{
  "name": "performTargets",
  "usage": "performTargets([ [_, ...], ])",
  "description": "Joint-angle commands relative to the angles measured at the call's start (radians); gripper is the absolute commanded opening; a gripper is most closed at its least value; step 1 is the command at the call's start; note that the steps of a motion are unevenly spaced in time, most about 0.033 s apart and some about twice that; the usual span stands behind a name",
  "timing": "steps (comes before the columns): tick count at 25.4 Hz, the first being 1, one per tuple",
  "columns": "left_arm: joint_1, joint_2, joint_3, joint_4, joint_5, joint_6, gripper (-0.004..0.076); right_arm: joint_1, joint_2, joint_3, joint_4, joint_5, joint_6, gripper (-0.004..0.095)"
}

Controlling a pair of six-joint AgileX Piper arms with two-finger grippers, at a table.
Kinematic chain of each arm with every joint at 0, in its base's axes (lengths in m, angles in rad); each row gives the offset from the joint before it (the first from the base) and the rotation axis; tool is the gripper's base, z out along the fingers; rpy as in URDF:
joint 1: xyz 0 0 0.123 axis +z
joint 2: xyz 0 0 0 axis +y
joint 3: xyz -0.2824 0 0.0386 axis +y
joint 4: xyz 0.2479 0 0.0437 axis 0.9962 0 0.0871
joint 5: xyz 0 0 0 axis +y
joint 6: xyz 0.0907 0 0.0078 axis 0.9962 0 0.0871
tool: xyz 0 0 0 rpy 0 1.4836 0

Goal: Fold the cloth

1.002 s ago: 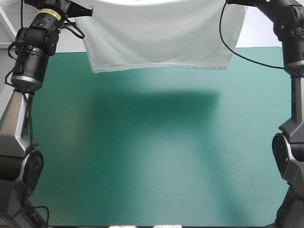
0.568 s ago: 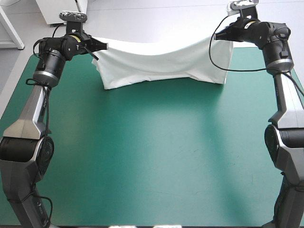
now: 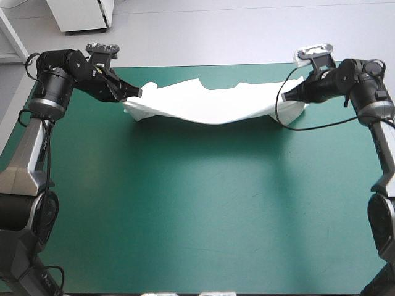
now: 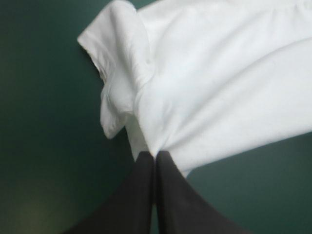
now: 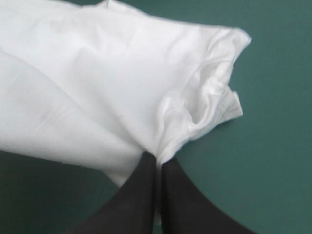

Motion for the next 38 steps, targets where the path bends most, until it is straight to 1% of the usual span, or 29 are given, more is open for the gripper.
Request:
performTargets([
  [1, -0.001, -0.13, 0.143, -0.014, 0.007, -0.003, -0.0009, -0.01, -0.147, 0.194, 0.001, -0.054, -0.021, -0.0017],
  [2, -0.001, -0.147, 0.176, -0.014, 0.013, -0.003, -0.0009, -0.01, -0.165, 0.243, 0.001, -0.057, -0.021, -0.0017],
  [4, -0.001, -0.193, 0.315, -0.014, 0.051, -0.003, -0.0009, -0.01, -0.215, 0.403, 0.003, -0.064, -0.021, -0.0017],
  [6, -0.001, -0.222, 0.416, -0.028, 0.061, 0.008, -0.0009, -0.008, -0.244, 0.513, 0.005, -0.062, -0.021, -0.0017],
  [10, -0.001, -0.245, 0.583, -0.041, 0.078, 0.043, -0.0009, -0.008, -0.276, 0.647, 0.008, -0.061, -0.021, -0.0017],
  [18, -0.001, -0.252, 0.689, -0.025, 0.074, 0.045, -0.0009, -0.008, -0.284, 0.73, 0.008, -0.04, -0.039, -0.0017],
  [21, -0.001, -0.252, 0.722, -0.012, 0.092, 0.045, -0.0008, -0.008, -0.284, 0.732, 0.003, -0.008, -0.043, -0.0013],
  [24, -0.001, -0.252, 0.747, -0.003, 0.094, 0.038, 0.0009, -0.008, -0.286, 0.735, 0.003, 0.034, -0.045, 0.0055],
  [26, -0.001, -0.254, 0.747, -0.003, 0.094, 0.038, 0.0051, -0.008, -0.286, 0.735, 0.003, 0.052, -0.045, 0.0135],
  [27, -0.001, -0.256, 0.747, -0.003, 0.094, 0.038, 0.0085, -0.008, -0.286, 0.735, 0.003, 0.061, -0.045, 0.0183],
  [29, -0.001, -0.266, 0.747, -0.001, 0.094, 0.036, 0.016, -0.008, -0.291, 0.735, 0.003, 0.082, -0.045, 0.0274],
  [31, -0.001, -0.291, 0.747, 0.002, 0.094, 0.028, 0.0251, -0.008, -0.311, 0.735, 0.003, 0.089, -0.045, 0.0369],
  [32, -0.001, -0.31, 0.747, 0.002, 0.094, 0.021, 0.0285, -0.008, -0.327, 0.733, 0.003, 0.089, -0.042, 0.0398],
  [34, -0.001, -0.364, 0.747, 0.002, 0.094, 0.019, 0.035, -0.008, -0.366, 0.721, 0.003, 0.099, -0.035, 0.0433],
  [36, -0.001, -0.423, 0.739, 0.01, 0.094, 0.019, 0.0369, -0.008, -0.405, 0.701, 0.003, 0.108, -0.018, 0.0429],
  [38, -0.001, -0.475, 0.71, 0.028, 0.063, 0.019, 0.0367, -0.008, -0.438, 0.67, 0.003, 0.109, -0.004, 0.0429],
])
